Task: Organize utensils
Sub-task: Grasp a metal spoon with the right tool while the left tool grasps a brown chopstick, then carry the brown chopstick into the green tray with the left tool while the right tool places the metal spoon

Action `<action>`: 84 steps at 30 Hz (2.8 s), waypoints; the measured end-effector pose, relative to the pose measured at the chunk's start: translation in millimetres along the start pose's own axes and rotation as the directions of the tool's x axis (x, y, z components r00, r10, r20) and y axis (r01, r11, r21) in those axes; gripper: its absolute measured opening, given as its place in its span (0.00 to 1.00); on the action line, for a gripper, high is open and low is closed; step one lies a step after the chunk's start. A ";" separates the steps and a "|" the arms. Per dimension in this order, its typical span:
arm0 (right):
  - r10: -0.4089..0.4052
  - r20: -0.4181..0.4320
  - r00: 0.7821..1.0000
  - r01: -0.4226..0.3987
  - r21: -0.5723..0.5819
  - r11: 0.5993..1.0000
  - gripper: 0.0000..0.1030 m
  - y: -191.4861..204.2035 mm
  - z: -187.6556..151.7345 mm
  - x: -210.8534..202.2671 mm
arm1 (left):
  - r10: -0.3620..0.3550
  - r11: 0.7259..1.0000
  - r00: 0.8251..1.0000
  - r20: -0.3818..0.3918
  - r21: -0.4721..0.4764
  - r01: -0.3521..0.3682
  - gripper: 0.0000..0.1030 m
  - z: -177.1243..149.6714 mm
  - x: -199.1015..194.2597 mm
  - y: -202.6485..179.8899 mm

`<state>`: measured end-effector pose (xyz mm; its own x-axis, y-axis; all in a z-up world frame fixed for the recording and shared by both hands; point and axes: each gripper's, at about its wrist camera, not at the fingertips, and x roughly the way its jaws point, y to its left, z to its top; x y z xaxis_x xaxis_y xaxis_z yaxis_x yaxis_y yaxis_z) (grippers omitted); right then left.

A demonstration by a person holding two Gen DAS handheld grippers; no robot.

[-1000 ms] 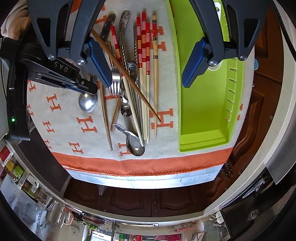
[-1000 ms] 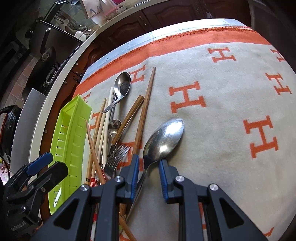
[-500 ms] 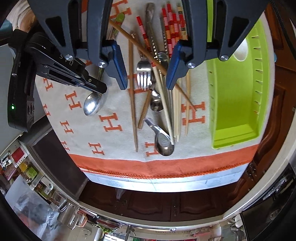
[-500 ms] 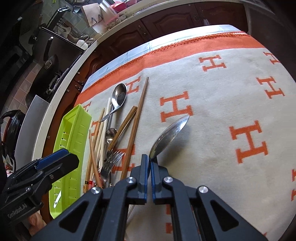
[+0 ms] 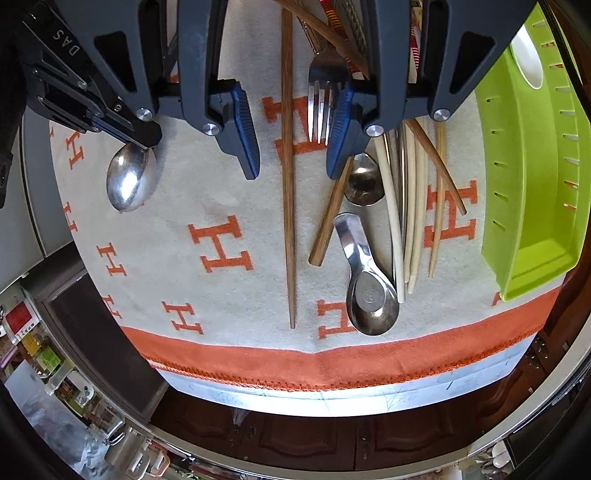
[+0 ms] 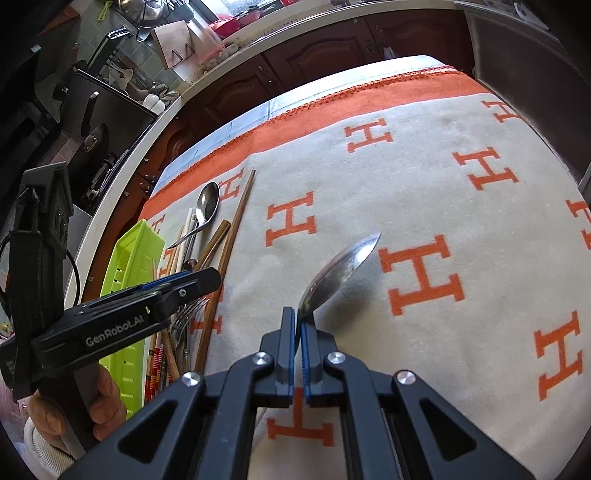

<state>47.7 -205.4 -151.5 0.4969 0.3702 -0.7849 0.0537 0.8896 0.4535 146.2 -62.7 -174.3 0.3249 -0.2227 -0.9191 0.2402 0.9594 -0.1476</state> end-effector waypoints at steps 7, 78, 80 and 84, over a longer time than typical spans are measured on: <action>0.015 -0.011 1.000 -0.015 0.011 1.000 0.03 -8.3 -3.8 2.2 | 0.108 0.991 0.993 0.051 0.071 -0.111 0.18 -4.8 12.0 -19.7; -0.014 -0.212 0.977 -0.103 -0.529 0.843 0.02 271.5 -0.1 74.0 | 0.160 0.947 0.972 0.173 -0.306 -0.102 0.04 -100.5 -121.1 171.1; -0.014 -0.233 0.972 -0.112 -0.517 0.848 0.02 268.6 -0.3 82.2 | 0.167 0.946 0.972 0.165 -0.304 -0.111 0.04 -98.8 -115.0 172.7; -0.024 -0.264 0.964 -0.116 -0.502 0.857 0.03 264.2 -0.7 96.1 | 0.181 0.944 0.972 0.152 -0.303 -0.128 0.07 -96.8 -107.3 174.7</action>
<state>109.0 65.4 -107.4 0.2494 0.4062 -0.8791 -0.4461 0.8539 0.2680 64.7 145.6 -136.8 0.4982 -0.0693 -0.8643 -0.0916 0.9870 -0.1320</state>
